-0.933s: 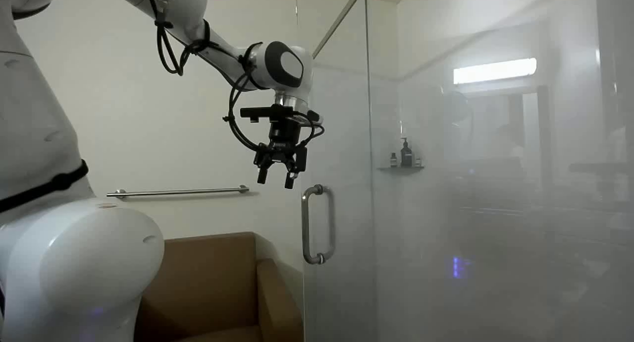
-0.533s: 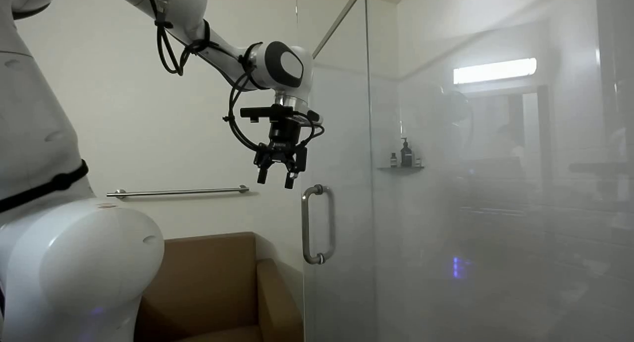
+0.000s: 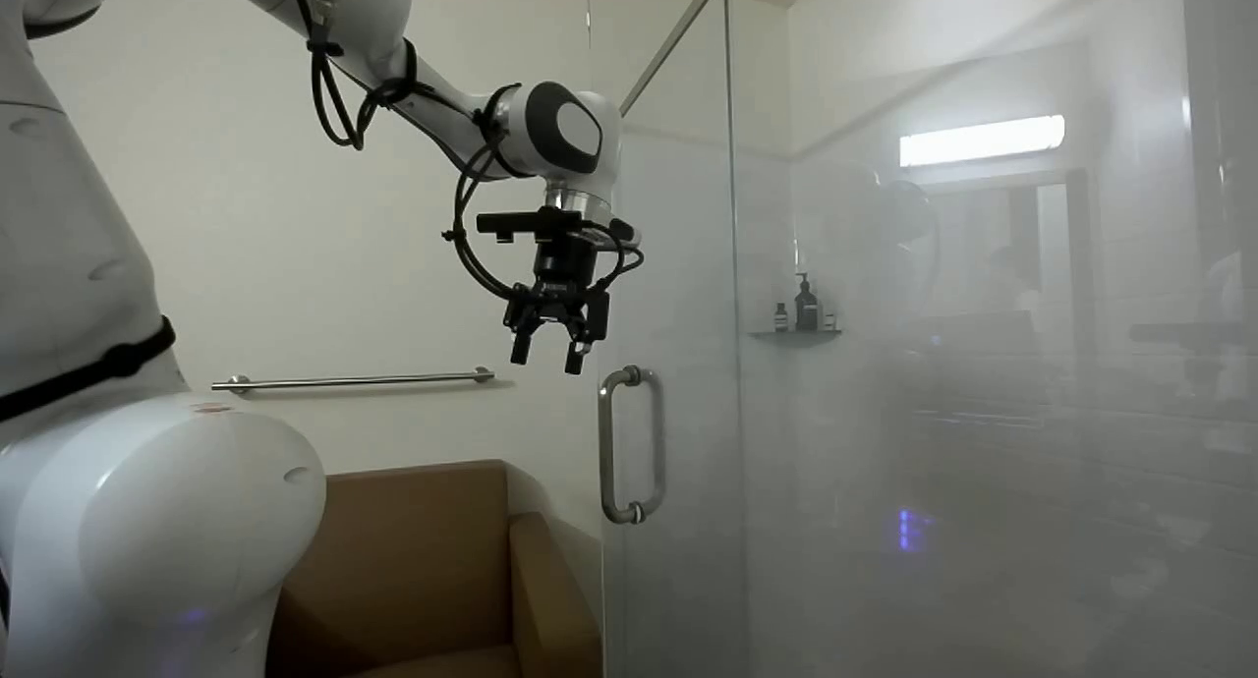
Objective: Close the door
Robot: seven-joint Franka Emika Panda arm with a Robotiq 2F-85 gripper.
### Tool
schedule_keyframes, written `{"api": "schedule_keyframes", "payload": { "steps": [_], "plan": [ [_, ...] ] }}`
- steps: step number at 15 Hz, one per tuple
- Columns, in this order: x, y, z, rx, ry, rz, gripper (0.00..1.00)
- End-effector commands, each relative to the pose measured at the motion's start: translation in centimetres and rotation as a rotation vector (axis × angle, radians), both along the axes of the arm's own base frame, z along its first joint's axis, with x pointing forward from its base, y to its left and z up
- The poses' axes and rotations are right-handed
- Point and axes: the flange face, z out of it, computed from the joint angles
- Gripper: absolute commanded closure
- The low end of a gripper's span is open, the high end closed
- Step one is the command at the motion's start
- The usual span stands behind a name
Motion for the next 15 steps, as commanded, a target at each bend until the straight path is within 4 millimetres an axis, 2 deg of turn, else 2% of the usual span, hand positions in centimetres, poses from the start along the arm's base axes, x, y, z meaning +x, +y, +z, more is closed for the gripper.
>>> {"api": "schedule_keyframes", "payload": {
  "steps": [1, 5, 13, 15],
  "plan": [
    [0.0, 0.0, 0.1, 0.000, 0.001, 0.000, 0.00],
    [0.0, 0.0, 0.1, 0.005, 0.004, -0.008, 0.00],
    [1.4, -0.6, 0.9, -0.016, -0.150, -0.078, 0.00],
    [1.4, -0.4, 0.9, -0.011, -0.148, -0.048, 0.00]
  ]
}}
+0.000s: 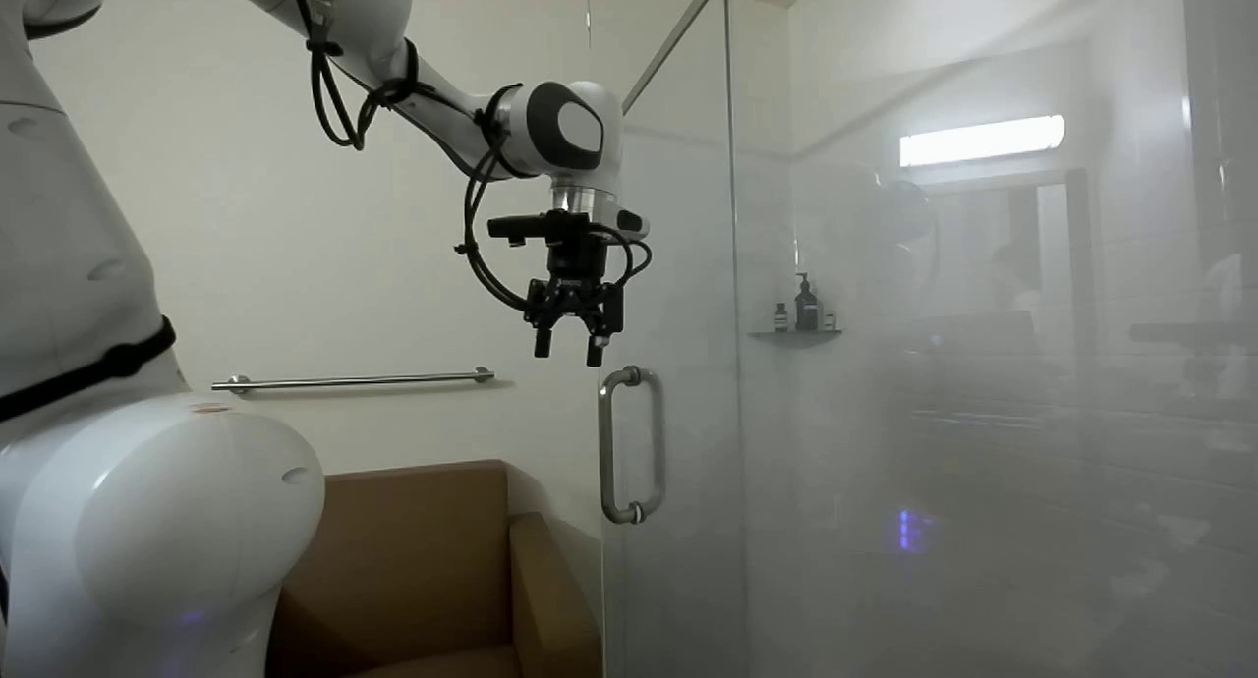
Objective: Close the door
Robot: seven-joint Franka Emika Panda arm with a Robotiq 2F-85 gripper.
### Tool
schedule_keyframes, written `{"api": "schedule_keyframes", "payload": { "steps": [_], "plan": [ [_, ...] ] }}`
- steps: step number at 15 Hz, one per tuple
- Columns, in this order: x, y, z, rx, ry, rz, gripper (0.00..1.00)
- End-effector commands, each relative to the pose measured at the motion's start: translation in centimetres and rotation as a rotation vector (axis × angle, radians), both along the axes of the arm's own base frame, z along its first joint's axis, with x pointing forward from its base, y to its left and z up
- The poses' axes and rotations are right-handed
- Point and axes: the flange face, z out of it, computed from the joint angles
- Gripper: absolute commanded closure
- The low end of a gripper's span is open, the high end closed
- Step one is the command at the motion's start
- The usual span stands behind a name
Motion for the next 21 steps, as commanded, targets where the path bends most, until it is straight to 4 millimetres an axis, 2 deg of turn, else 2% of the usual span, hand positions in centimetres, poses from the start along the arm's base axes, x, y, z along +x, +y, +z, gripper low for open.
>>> {"api": "schedule_keyframes", "payload": {
  "steps": [1, 8, 16, 21],
  "plan": [
    [-0.2, 0.1, -0.1, -0.003, -0.020, 0.004, 0.00],
    [1.4, 0.0, 1.5, -0.004, -0.235, -0.030, 0.00],
    [2.4, -0.3, 2.3, -0.021, -0.427, -0.063, 0.00],
    [2.4, -0.4, 1.9, -0.034, -0.453, -0.067, 0.00]
  ]
}}
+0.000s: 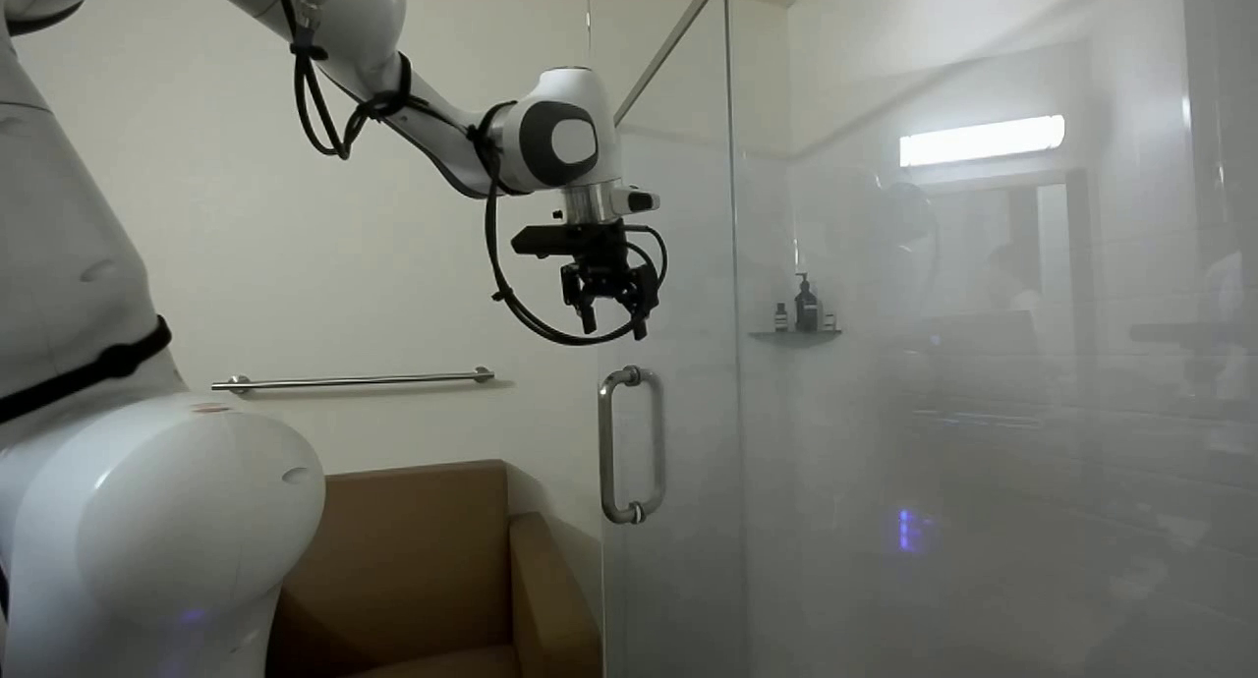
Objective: Close the door
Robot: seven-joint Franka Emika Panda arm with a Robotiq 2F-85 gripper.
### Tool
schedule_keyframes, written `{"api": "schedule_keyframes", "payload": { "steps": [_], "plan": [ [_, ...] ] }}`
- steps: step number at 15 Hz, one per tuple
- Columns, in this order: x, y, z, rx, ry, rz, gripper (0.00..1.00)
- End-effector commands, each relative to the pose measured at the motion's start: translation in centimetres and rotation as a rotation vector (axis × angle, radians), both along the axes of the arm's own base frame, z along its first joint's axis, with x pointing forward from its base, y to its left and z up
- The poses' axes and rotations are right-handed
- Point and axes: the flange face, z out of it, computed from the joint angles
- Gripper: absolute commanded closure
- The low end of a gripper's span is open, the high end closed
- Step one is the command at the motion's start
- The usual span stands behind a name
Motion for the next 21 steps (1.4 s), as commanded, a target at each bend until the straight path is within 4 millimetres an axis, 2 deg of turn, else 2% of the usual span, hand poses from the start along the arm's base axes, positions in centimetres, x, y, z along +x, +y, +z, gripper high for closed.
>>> {"api": "schedule_keyframes", "payload": {
  "steps": [1, 20, 21],
  "plan": [
    [-0.7, -0.1, -0.4, -0.014, -0.023, -0.020, 0.00],
    [-0.8, -1.2, -0.8, -0.071, 0.002, -0.163, 0.00],
    [0.0, -5.9, -5.4, -0.072, 0.021, -0.169, 0.00]
  ]
}}
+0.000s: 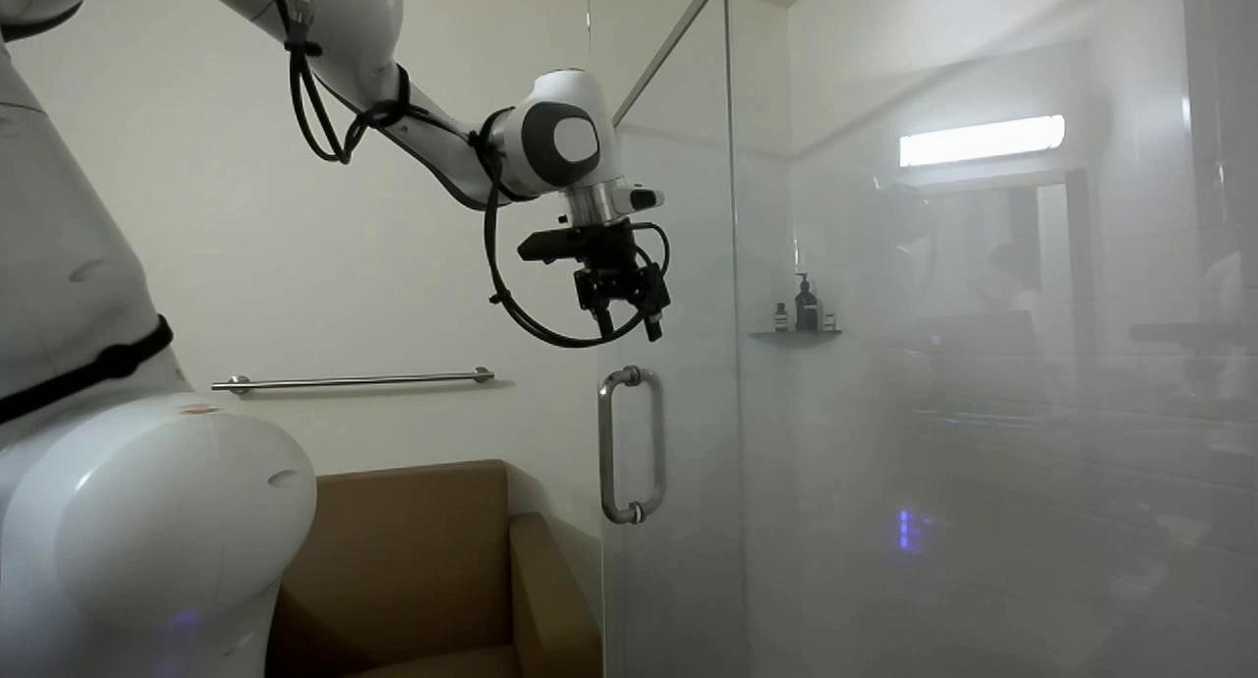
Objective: Close the door
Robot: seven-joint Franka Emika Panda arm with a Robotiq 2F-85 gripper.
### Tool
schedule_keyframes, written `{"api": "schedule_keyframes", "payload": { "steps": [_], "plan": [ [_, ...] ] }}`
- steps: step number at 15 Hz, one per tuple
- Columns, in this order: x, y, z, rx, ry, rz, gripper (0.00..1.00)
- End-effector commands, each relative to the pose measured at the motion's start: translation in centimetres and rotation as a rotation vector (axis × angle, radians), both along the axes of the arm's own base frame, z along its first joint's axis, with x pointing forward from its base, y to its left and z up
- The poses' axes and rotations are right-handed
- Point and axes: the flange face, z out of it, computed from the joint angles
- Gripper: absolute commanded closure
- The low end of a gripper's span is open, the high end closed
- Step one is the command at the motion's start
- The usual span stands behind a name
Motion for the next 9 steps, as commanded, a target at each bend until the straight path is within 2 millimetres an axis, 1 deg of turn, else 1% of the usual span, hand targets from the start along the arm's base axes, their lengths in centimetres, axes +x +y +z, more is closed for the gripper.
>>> {"api": "schedule_keyframes", "payload": {
  "steps": [1, 3, 4, 5, 7, 9],
  "plan": [
    [0.0, -5.5, -5.7, -0.018, 0.045, -0.055, 0.00],
    [-0.2, -9.0, -9.5, -0.019, 0.106, -0.097, 0.00],
    [0.8, -11.0, -11.7, -0.010, 0.115, -0.129, 0.00],
    [0.8, -13.0, -13.7, -0.006, 0.130, -0.149, 0.00],
    [1.3, -15.3, -16.3, 0.003, 0.147, -0.182, 0.00],
    [1.7, -16.7, -18.0, 0.012, 0.147, -0.223, 0.00]
  ]
}}
